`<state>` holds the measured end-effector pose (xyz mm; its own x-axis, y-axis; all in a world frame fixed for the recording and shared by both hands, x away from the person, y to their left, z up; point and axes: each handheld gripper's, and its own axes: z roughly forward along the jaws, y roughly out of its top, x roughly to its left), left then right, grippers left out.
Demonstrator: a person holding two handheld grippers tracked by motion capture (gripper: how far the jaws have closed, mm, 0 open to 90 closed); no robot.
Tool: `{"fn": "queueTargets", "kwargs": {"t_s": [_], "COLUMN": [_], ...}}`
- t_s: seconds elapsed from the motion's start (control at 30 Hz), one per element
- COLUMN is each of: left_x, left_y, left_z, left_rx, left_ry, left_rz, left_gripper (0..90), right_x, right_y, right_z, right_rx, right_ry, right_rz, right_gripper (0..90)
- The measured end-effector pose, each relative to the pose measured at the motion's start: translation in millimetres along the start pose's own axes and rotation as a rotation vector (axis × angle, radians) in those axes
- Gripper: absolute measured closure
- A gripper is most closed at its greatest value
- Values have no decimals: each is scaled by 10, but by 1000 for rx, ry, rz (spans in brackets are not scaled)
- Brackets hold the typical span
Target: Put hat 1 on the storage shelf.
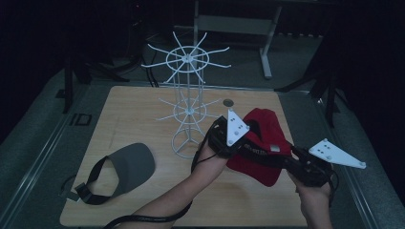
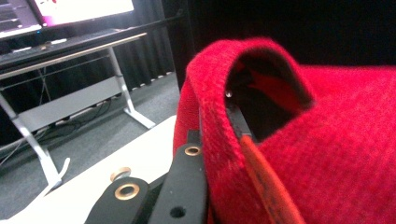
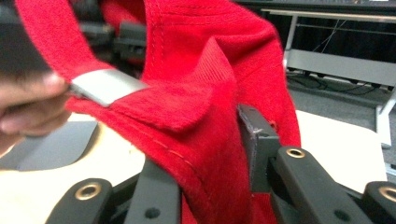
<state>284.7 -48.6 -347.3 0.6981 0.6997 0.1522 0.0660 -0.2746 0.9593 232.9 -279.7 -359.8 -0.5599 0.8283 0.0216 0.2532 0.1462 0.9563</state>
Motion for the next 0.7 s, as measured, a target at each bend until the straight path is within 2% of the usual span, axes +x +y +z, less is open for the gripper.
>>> {"fn": "queueTargets", "kwargs": {"t_s": [0.07, 0.13, 0.17, 0.23, 0.4, 0.57, 0.7], "left_x": [-2, 14, 21, 43, 31, 61, 91], "left_y": [16, 31, 42, 68, 114, 120, 114], "left_z": [8, 8, 4, -6, -35, -57, -81], "left_rx": [2, -1, -1, -8, -11, -5, -9], "left_ry": [3, -3, 4, -11, -14, 3, 0], "left_rz": [13, 10, 16, 8, 34, 37, 36], "left_gripper": [900, 900, 900, 900, 900, 900, 900], "right_x": [-12, -20, -16, 16, 15, 57, 96], "right_y": [-43, -82, -99, -135, -178, -185, -203], "right_z": [-4, -10, -15, -30, -67, -136, -193], "right_rx": [12, 24, 32, 49, 70, 95, 105], "right_ry": [13, 30, 42, 58, 123, 184, 229], "right_rz": [8, 9, 0, -14, -54, -91, -110], "right_gripper": [696, 650, 629, 588, 518, 480, 442]}}
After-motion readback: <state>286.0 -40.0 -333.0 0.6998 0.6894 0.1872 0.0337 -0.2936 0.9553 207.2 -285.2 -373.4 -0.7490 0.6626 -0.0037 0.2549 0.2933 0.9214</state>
